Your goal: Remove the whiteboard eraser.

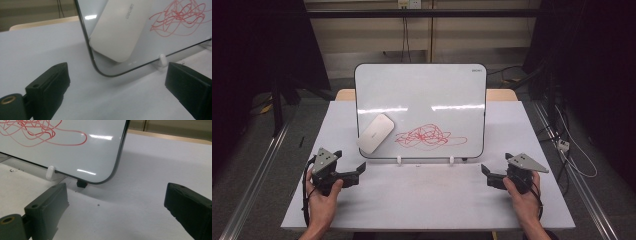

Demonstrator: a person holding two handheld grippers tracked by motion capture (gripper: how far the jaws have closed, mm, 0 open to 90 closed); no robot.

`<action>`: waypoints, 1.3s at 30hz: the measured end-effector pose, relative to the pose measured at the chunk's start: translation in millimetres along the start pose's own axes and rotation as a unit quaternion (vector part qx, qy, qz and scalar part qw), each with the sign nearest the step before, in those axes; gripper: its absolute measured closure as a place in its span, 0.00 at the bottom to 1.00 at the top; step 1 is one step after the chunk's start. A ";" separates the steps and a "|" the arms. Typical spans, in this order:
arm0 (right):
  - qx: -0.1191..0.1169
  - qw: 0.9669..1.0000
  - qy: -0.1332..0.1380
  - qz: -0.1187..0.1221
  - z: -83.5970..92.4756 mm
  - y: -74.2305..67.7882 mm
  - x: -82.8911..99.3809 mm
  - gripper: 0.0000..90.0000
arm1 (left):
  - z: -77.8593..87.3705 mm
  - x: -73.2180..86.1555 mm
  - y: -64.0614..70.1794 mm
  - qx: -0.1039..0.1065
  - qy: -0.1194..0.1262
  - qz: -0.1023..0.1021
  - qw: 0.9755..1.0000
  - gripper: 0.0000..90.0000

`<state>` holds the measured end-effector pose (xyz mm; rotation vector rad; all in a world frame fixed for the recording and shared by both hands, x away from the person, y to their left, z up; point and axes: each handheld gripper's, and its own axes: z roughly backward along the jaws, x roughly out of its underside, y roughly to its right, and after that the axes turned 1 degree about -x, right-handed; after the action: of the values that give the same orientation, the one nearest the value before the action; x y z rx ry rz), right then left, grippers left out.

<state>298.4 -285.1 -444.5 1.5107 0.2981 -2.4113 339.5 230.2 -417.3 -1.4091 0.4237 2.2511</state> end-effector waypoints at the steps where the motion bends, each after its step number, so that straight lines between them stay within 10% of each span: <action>1: -0.003 1.000 -0.001 0.000 -0.6 0.1 0.0 0.06 | -0.8 0.3 -0.7 0.004 -0.005 0.002 1.000 0.06; 11: -0.014 1.000 -0.005 -0.001 -1.9 0.4 0.4 0.06 | -6.2 -3.7 3.2 0.015 -0.027 0.004 1.000 0.06; 39: -0.023 1.000 -0.013 0.003 -3.6 -4.2 -0.7 0.07 | -21.4 -37.7 18.4 0.047 -0.058 -0.081 0.994 0.08</action>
<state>300.4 -279.9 -445.3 1.4565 0.3397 -2.4012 360.5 196.4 -392.1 -1.2124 0.3593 2.1412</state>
